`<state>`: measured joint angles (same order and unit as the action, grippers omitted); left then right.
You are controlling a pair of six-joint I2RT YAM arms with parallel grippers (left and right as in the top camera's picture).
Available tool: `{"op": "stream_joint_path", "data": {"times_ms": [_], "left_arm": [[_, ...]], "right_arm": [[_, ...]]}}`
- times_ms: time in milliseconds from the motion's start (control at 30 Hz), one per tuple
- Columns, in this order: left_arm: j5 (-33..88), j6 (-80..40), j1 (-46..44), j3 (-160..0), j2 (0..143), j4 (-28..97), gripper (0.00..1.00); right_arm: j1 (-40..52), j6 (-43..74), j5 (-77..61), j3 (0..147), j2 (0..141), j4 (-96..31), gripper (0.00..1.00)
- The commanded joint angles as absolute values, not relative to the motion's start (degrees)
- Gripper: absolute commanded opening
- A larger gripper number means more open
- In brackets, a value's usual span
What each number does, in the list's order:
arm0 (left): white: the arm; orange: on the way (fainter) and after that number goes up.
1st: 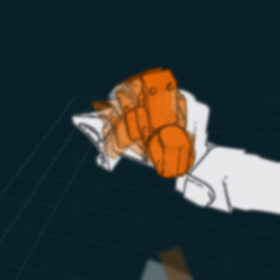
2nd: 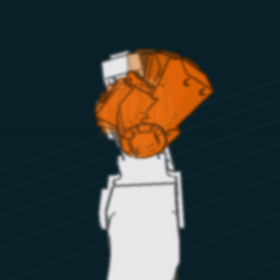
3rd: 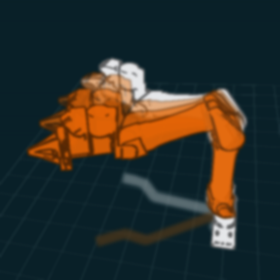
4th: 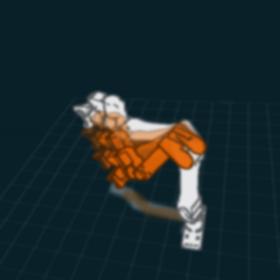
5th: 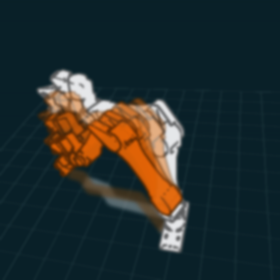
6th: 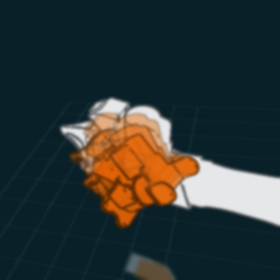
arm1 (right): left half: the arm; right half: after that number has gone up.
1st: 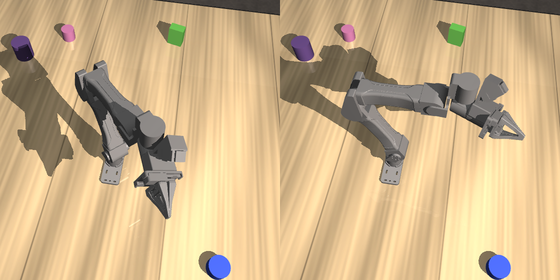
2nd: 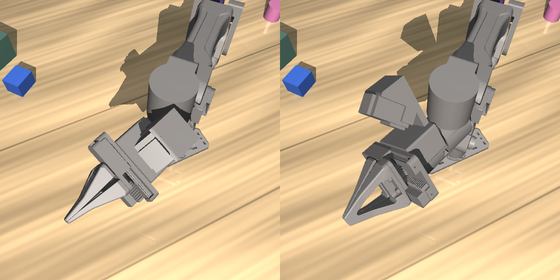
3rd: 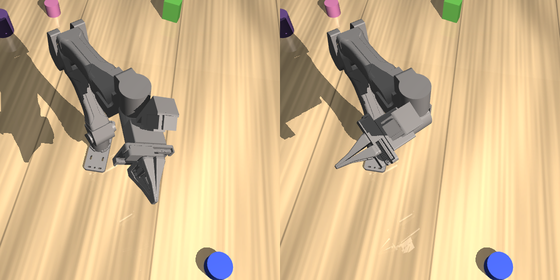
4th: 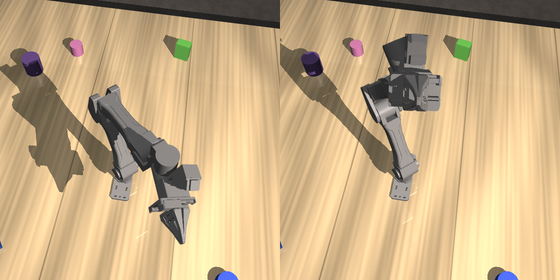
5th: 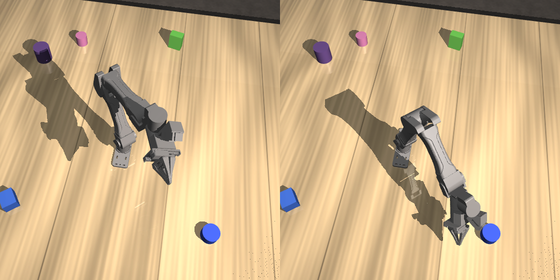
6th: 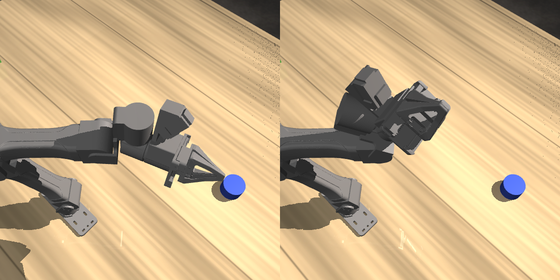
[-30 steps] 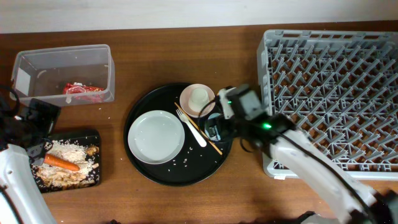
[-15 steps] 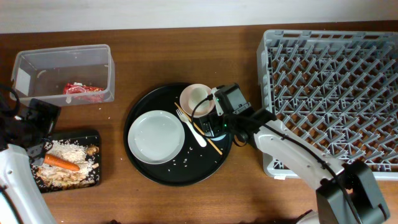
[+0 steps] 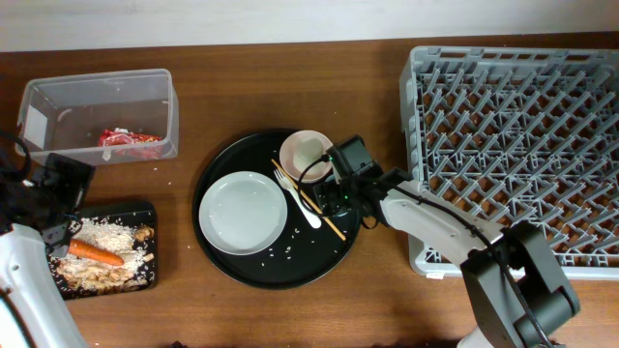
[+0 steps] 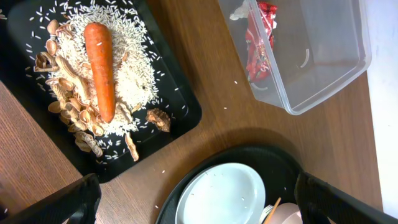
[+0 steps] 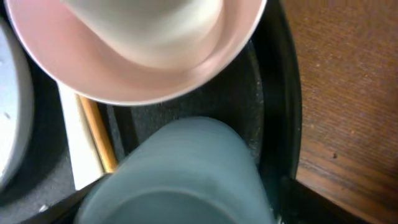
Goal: Sort waste into correct bins and load items into the dishwasher rack
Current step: 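Grasp the light-blue cup with the right gripper and lift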
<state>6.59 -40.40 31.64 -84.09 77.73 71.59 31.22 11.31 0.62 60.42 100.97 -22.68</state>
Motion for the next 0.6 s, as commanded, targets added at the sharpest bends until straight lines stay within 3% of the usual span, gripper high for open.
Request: {"op": "stream_joint_path", "data": {"times_ms": [0, 400, 567], "left_arm": [[6.15, -41.12, 31.94, -84.09, 77.49, 71.66, 0.99], [6.15, -41.12, 31.94, -84.09, 77.54, 71.68, 0.99], [6.15, -41.12, 31.94, -84.09, 77.54, 71.66, 0.99]], "right_arm": [[31.48, 12.62, 2.13, 61.30, 101.23, -22.46, 0.79], [31.44, 14.00, 1.83, 62.02, 92.66, -26.15, 0.64], [29.67, 14.00, 2.24, 62.35, 82.89, -29.45, 0.64]]}}
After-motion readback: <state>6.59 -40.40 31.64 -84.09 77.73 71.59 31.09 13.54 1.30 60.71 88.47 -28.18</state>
